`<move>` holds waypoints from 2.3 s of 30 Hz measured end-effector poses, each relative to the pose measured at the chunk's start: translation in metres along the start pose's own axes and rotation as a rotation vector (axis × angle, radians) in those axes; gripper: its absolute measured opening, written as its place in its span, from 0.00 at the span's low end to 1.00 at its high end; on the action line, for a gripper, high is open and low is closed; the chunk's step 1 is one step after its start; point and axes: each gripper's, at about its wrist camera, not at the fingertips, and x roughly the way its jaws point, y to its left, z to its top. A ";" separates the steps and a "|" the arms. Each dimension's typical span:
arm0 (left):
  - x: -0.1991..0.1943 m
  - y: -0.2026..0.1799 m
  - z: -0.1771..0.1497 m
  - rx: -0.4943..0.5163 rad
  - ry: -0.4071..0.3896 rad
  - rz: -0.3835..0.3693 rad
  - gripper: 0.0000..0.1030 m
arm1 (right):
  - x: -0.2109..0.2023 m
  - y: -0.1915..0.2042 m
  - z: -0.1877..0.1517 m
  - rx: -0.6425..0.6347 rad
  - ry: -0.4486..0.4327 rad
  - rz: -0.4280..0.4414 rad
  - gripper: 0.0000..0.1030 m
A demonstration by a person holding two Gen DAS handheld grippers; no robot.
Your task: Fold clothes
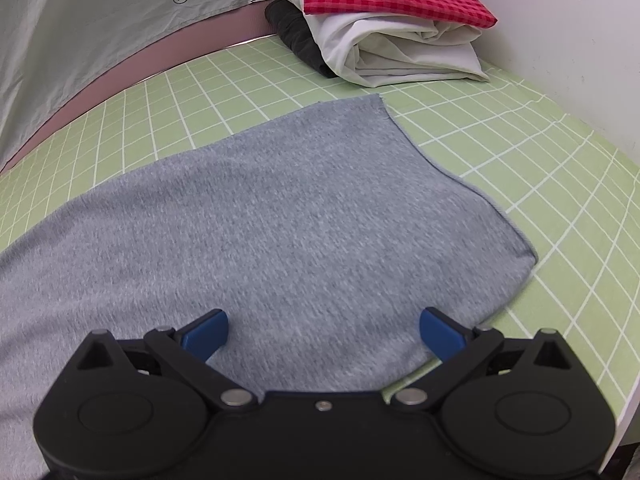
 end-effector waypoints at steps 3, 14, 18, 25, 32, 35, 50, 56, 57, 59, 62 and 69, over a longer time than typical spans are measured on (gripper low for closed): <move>0.011 0.016 0.000 0.014 0.034 0.128 0.23 | 0.001 0.001 0.000 -0.008 0.001 -0.006 1.00; 0.053 -0.036 -0.035 0.243 0.193 0.049 0.26 | 0.001 -0.002 0.003 0.009 0.007 0.008 1.00; 0.066 -0.060 -0.045 0.343 0.236 0.041 0.31 | -0.001 -0.007 0.004 0.023 0.003 0.019 1.00; 0.044 -0.043 -0.018 0.262 0.156 0.121 0.62 | -0.012 -0.019 0.019 -0.056 -0.084 -0.035 1.00; 0.038 -0.010 -0.001 0.247 0.123 0.338 0.75 | 0.012 -0.042 0.045 -0.113 -0.110 -0.084 1.00; 0.040 0.003 -0.001 0.230 0.146 0.417 0.75 | 0.025 -0.049 0.053 -0.092 -0.094 -0.051 1.00; 0.053 0.011 -0.015 0.226 0.221 0.552 0.81 | 0.040 -0.038 0.054 -0.110 -0.047 0.055 0.94; 0.044 0.017 -0.013 0.210 0.207 0.557 0.81 | 0.030 -0.029 0.060 -0.180 -0.040 0.116 0.12; 0.041 0.020 -0.012 0.203 0.200 0.554 0.81 | 0.029 -0.026 0.060 -0.201 -0.035 0.116 0.12; 0.034 0.025 -0.012 0.187 0.188 0.549 0.81 | 0.025 -0.016 0.060 -0.250 -0.042 0.091 0.11; 0.023 0.036 -0.012 0.166 0.174 0.543 0.81 | 0.010 -0.006 0.062 -0.271 -0.079 0.079 0.11; 0.007 0.056 -0.014 0.146 0.168 0.521 0.81 | -0.037 0.032 0.069 -0.231 -0.167 0.168 0.11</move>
